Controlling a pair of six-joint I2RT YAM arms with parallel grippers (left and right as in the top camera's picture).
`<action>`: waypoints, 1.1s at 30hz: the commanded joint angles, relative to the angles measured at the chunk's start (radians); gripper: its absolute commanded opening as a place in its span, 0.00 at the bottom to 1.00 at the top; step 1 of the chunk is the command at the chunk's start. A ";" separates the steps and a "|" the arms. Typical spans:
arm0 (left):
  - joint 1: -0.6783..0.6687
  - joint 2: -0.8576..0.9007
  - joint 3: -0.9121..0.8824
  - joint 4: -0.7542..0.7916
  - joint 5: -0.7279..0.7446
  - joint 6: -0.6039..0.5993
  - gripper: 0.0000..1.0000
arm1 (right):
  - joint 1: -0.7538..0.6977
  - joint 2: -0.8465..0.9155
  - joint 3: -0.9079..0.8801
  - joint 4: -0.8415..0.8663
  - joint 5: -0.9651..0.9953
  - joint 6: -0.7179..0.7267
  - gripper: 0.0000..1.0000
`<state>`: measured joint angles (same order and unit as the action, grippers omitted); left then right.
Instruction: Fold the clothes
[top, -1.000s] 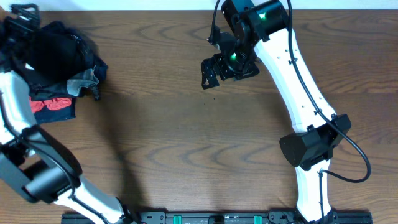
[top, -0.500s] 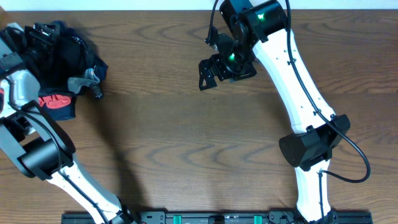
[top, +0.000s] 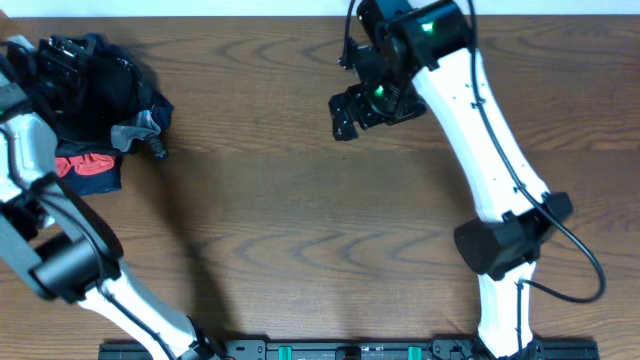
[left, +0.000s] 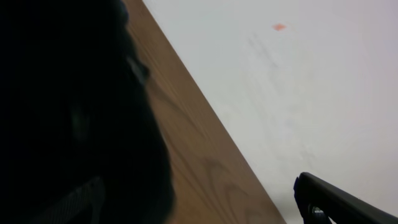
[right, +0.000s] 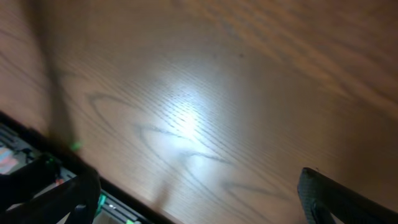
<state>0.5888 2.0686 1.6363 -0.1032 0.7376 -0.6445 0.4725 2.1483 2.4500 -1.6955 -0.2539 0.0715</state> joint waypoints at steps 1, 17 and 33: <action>0.005 -0.188 -0.001 -0.047 0.021 0.084 0.98 | 0.003 -0.142 0.011 -0.003 0.065 0.019 0.99; 0.027 -0.740 -0.002 -0.463 0.014 0.200 0.98 | -0.010 -0.492 0.011 -0.002 0.093 0.017 0.99; 0.027 -1.073 -0.002 -0.527 0.016 0.060 0.98 | -0.010 -0.658 0.011 -0.002 0.340 0.017 0.99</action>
<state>0.6117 1.0363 1.6291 -0.6262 0.7494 -0.5079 0.4706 1.4929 2.4527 -1.6958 0.0132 0.0872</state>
